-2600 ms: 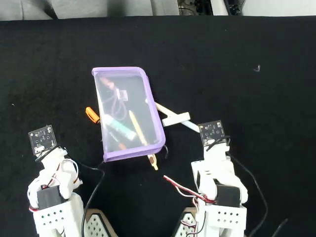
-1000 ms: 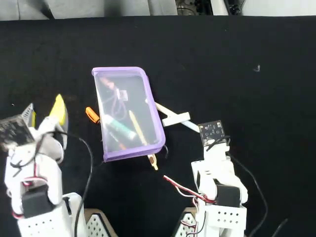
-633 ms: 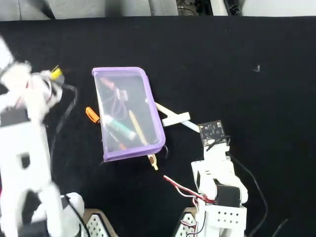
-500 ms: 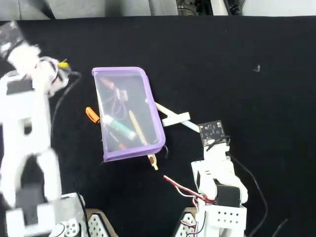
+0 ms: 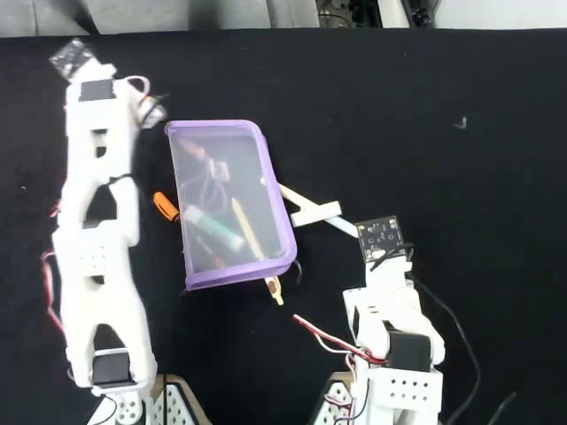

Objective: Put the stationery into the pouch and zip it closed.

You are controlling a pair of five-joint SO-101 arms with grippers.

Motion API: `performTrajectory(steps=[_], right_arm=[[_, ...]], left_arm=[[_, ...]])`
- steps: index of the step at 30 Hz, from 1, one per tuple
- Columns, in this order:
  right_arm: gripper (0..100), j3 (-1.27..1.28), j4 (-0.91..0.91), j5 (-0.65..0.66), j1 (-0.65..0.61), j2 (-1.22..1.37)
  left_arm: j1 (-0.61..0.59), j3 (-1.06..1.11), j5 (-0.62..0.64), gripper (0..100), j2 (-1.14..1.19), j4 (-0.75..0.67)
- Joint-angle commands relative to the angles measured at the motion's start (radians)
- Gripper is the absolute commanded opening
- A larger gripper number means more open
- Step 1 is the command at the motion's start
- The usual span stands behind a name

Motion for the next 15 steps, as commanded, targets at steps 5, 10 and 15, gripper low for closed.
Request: performTrajectory(steps=[5,10,15], right_arm=[[1.2,-0.002,0.006,0.008,0.006,-0.091],[1.2,-0.002,0.006,0.008,0.006,-0.091],[1.2,-0.002,0.006,0.008,0.006,-0.091]], left_arm=[[0.074,-0.506,0.046,25,0.327,0.104],[0.022,-0.739,0.041,25,0.489,0.164],[0.004,-0.803,0.041,24,0.586,0.18]])
